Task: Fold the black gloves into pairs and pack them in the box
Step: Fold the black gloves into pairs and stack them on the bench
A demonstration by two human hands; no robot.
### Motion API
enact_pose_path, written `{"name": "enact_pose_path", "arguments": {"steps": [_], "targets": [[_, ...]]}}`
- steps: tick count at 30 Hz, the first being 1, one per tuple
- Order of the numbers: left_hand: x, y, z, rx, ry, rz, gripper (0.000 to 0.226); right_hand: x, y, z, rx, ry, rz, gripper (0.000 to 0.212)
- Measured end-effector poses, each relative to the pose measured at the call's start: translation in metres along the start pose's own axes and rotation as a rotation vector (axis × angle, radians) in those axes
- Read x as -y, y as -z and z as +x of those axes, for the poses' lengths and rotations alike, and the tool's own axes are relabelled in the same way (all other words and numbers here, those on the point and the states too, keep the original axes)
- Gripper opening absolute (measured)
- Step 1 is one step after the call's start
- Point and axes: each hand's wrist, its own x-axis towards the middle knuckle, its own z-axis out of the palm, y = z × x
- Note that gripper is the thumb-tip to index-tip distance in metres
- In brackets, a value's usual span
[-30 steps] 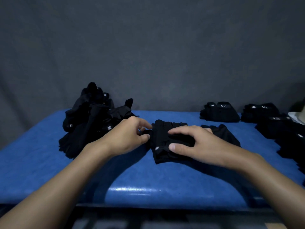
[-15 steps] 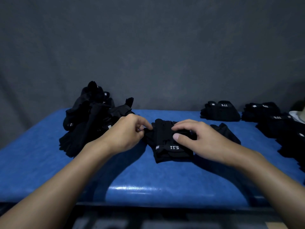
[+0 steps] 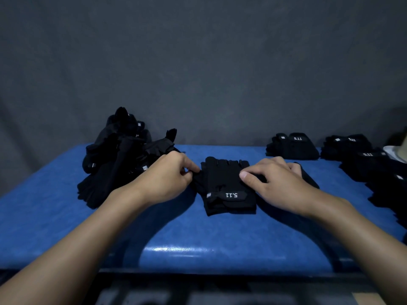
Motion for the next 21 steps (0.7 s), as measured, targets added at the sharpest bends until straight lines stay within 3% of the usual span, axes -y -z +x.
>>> {"name": "enact_pose_path", "arguments": {"steps": [7,15,21], "targets": [[-0.001,0.008,-0.003,-0.064,0.033,-0.048,0.022,0.002,0.003,0.001,-0.067,0.048,0.08,0.041],[0.001,0.003,-0.005,-0.008,0.046,-0.015,0.012,0.003,-0.002,0.0,-0.006,0.019,0.021,0.043],[-0.001,-0.005,-0.005,0.045,-0.132,-0.005,0.038,0.007,0.001,0.001,-0.024,0.054,0.049,0.044]]}}
